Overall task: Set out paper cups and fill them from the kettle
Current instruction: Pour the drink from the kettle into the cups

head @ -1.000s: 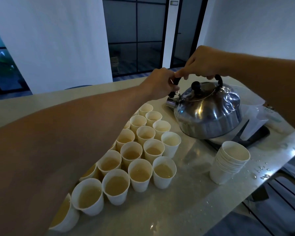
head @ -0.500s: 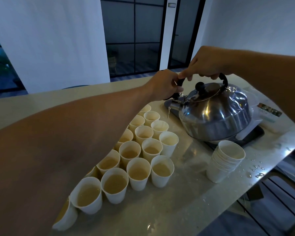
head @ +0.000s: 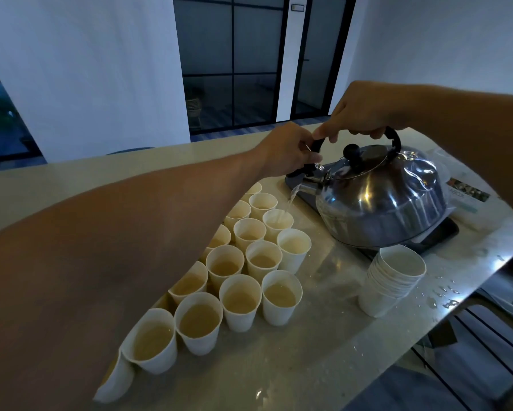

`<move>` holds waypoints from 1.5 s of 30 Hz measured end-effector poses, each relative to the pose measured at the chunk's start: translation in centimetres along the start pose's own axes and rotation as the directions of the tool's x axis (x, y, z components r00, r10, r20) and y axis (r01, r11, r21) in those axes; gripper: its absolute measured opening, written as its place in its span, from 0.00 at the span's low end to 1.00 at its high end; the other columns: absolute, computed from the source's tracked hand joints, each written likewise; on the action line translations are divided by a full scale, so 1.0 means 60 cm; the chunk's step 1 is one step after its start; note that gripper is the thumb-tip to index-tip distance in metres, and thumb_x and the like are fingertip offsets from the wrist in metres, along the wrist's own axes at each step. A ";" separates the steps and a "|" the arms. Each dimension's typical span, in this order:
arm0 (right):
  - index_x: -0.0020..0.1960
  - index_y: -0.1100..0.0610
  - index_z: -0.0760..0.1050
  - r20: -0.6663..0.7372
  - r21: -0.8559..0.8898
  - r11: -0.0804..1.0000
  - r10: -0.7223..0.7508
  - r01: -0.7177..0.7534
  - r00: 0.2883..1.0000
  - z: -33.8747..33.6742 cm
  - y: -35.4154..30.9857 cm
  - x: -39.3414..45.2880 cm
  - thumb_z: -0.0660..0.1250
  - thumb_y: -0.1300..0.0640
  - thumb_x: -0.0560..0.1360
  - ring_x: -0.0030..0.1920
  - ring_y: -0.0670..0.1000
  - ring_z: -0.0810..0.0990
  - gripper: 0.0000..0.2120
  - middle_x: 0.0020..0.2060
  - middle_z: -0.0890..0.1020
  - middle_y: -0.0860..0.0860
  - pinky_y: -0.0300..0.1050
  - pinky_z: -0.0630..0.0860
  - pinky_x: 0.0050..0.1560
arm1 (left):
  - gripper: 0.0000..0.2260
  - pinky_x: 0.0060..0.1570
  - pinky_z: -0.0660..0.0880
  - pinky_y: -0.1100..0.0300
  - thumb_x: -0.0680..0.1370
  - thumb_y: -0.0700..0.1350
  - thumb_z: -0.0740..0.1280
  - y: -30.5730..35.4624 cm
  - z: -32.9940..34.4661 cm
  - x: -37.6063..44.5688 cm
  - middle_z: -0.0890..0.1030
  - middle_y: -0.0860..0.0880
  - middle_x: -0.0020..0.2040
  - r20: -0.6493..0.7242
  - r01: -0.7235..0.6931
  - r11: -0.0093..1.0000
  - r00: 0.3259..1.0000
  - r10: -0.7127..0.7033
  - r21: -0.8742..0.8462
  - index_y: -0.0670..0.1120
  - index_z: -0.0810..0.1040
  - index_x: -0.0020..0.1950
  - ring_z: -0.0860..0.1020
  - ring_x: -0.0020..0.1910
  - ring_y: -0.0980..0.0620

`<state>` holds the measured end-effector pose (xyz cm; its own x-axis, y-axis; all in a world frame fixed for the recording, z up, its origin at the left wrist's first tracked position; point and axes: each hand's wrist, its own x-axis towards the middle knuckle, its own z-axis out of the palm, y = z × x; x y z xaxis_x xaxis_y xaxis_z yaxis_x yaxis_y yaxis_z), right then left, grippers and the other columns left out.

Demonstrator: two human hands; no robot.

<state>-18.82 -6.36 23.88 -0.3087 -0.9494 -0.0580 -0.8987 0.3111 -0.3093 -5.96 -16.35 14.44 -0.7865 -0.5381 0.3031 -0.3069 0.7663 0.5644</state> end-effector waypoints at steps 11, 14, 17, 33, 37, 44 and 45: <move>0.41 0.60 0.83 0.002 -0.022 1.000 0.010 -0.009 1.000 0.004 0.005 0.008 0.73 0.42 0.72 0.26 0.51 0.65 0.19 0.28 0.72 0.53 0.41 0.66 0.27 | 0.13 0.55 0.79 0.49 0.77 0.49 0.72 -0.004 0.010 0.007 0.85 0.45 0.49 0.014 0.019 1.000 1.000 -0.019 -0.011 0.42 0.83 0.57 0.83 0.47 0.49; 0.40 0.60 0.83 -0.002 -0.021 1.000 0.009 -0.009 1.000 0.003 0.006 0.009 0.73 0.42 0.72 0.26 0.51 0.66 0.20 0.28 0.72 0.53 0.41 0.66 0.28 | 0.13 0.54 0.79 0.49 0.77 0.49 0.72 -0.005 0.011 0.007 0.85 0.46 0.49 0.018 0.018 1.000 1.000 -0.017 -0.017 0.43 0.83 0.57 0.83 0.46 0.49; 0.40 0.60 0.83 -0.001 -0.014 1.000 0.016 -0.016 1.000 0.003 0.007 0.012 0.73 0.42 0.72 0.26 0.51 0.65 0.20 0.28 0.71 0.53 0.41 0.66 0.28 | 0.13 0.54 0.79 0.51 0.78 0.48 0.71 -0.005 0.011 0.007 0.85 0.46 0.50 0.022 0.011 1.000 1.000 -0.010 -0.022 0.43 0.82 0.58 0.83 0.47 0.50; 0.41 0.60 0.83 -0.074 0.103 0.995 0.018 -0.010 0.997 -0.006 0.018 -0.008 0.74 0.40 0.70 0.25 0.50 0.65 0.21 0.28 0.71 0.53 0.40 0.65 0.27 | 0.11 0.45 0.76 0.62 0.77 0.48 0.72 0.006 -0.007 0.010 0.84 0.49 0.48 -0.047 -0.070 0.998 0.996 0.070 0.008 0.44 0.83 0.57 0.80 0.44 0.55; 0.41 0.60 0.83 -0.086 0.105 0.994 0.004 0.005 0.996 -0.015 0.018 -0.019 0.73 0.40 0.71 0.24 0.49 0.65 0.21 0.27 0.71 0.53 0.39 0.65 0.25 | 0.10 0.41 0.74 0.70 0.77 0.47 0.72 0.015 -0.014 0.008 0.83 0.51 0.46 -0.053 -0.079 0.997 0.995 0.079 -0.012 0.45 0.83 0.56 0.79 0.40 0.60; 0.41 0.60 0.83 -0.055 0.093 0.996 -0.011 0.017 0.998 -0.024 0.020 -0.043 0.74 0.41 0.70 0.22 0.48 0.63 0.21 0.26 0.70 0.52 0.39 0.63 0.25 | 0.11 0.44 0.77 0.64 0.76 0.48 0.73 0.039 -0.014 -0.011 0.83 0.51 0.44 -0.038 -0.095 0.995 0.995 0.093 -0.042 0.45 0.83 0.55 0.80 0.39 0.58; 0.40 0.60 0.83 -0.048 0.092 0.996 -0.011 0.016 0.999 -0.026 0.020 -0.047 0.74 0.41 0.70 0.22 0.48 0.63 0.21 0.26 0.69 0.52 0.39 0.63 0.25 | 0.11 0.44 0.77 0.63 0.76 0.48 0.73 0.042 -0.013 -0.015 0.84 0.51 0.44 -0.034 -0.096 0.994 0.995 0.094 -0.048 0.45 0.83 0.55 0.80 0.39 0.58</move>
<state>-19.50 -3.22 25.13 -0.3130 -0.9497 -0.0092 -0.8710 0.2908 -0.3959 -5.61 -14.25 16.21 -0.7933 -0.4751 0.3807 -0.2040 0.7966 0.5690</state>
